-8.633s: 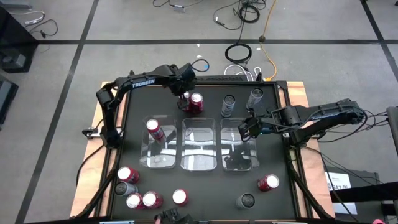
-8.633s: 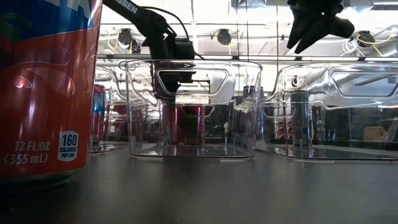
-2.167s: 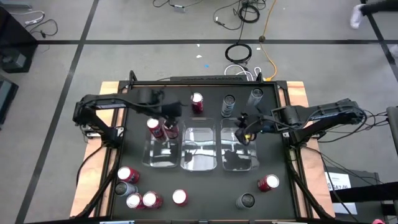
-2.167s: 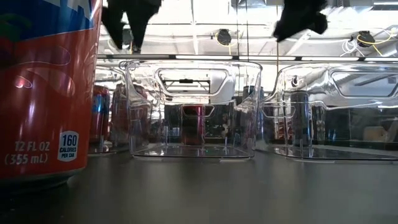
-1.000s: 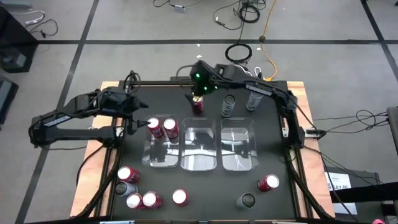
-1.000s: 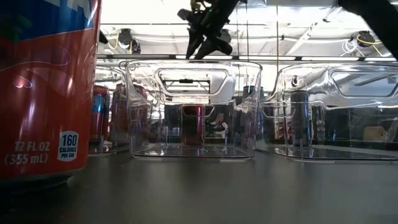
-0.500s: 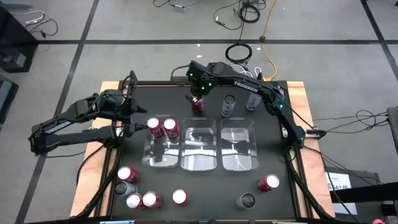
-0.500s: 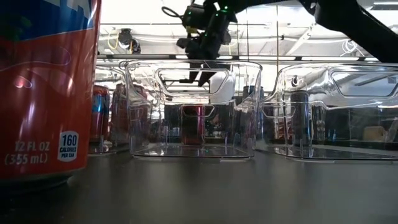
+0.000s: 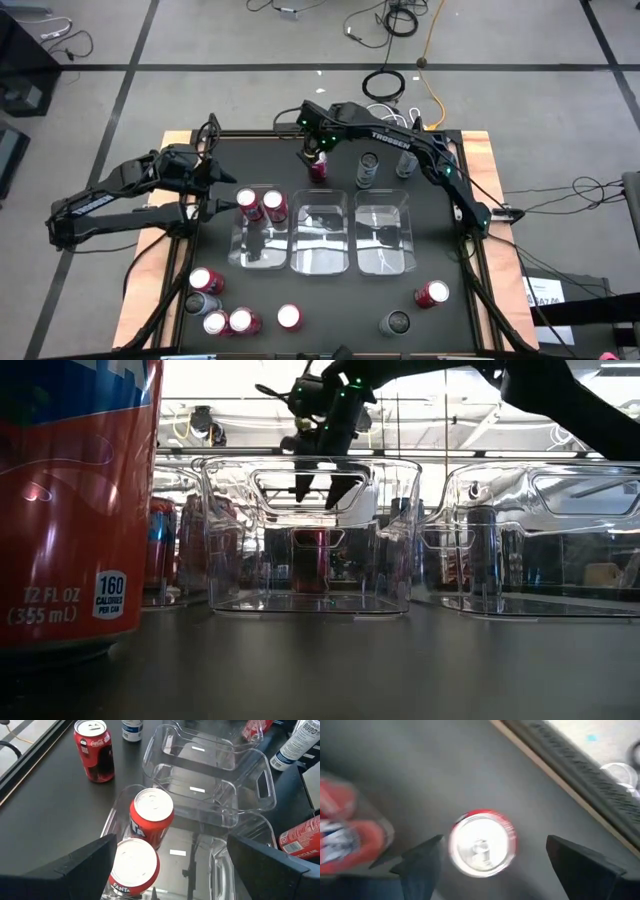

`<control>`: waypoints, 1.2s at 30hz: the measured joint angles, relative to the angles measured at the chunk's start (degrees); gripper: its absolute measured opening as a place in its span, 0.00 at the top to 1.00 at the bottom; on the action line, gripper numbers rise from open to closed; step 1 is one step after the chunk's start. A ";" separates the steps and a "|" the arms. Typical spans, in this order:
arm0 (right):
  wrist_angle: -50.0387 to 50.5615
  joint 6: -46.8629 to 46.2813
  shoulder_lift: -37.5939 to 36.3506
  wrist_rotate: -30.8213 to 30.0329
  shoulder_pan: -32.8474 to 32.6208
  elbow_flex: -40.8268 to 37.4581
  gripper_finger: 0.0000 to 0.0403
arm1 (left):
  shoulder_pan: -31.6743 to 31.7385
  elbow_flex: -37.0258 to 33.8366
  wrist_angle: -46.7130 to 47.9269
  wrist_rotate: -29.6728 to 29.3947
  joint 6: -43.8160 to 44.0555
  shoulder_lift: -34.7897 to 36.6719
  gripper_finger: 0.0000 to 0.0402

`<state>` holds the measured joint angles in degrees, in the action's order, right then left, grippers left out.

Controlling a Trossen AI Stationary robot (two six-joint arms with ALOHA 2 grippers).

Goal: Sort soda cans
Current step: Put the top red white soda can into the left transparent bin

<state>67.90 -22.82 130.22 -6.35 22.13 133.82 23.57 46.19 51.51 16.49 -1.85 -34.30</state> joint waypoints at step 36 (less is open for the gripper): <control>0.10 -1.99 0.03 -3.80 -0.09 0.00 0.04 | -0.02 0.00 0.04 1.49 0.07 0.00 0.04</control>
<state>68.00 -24.82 130.26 -10.15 22.04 133.82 23.55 46.19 51.55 17.98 -1.78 -34.30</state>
